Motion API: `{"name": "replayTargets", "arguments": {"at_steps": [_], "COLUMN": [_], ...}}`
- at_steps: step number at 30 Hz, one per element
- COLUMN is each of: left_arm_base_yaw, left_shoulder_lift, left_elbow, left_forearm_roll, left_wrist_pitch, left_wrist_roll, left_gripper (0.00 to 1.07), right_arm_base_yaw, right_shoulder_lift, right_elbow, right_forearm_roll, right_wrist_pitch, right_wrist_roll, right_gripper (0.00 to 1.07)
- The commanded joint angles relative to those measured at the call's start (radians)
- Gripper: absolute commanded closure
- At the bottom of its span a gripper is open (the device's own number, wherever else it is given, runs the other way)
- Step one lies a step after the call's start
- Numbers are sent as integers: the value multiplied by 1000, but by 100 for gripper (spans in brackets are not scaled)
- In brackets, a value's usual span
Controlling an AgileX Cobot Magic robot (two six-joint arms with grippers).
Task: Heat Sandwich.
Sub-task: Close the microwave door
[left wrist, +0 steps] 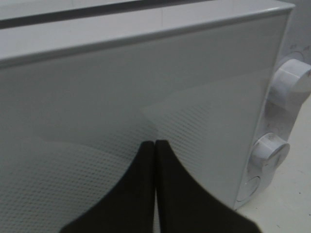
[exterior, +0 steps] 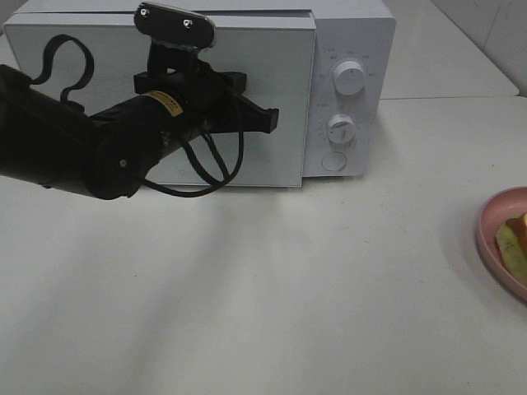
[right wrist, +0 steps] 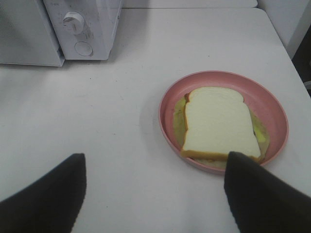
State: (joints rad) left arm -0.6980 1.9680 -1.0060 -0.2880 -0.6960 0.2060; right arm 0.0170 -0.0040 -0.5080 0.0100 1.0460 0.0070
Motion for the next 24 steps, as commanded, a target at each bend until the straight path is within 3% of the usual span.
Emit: {"name": "replayTargets", "arguments": {"at_steps": [1, 14, 24], "left_arm_base_yaw": [7, 24, 24], "left_shoulder_lift": [27, 87, 88], "left_elbow": [-61, -181, -187], "left_forearm_roll": [-45, -84, -82], "left_wrist_pitch": [14, 52, 70], "left_wrist_roll": [1, 61, 79], "left_gripper": [107, 107, 107], "right_arm_base_yaw": [-7, -7, -7], "right_shoulder_lift": [-26, -26, -26], "right_elbow": [3, 3, 3], "right_forearm_roll": [0, 0, 0], "right_wrist_pitch": [-8, -8, -8], "right_wrist_roll": [3, 3, 3], "right_gripper": [32, 32, 32]}}
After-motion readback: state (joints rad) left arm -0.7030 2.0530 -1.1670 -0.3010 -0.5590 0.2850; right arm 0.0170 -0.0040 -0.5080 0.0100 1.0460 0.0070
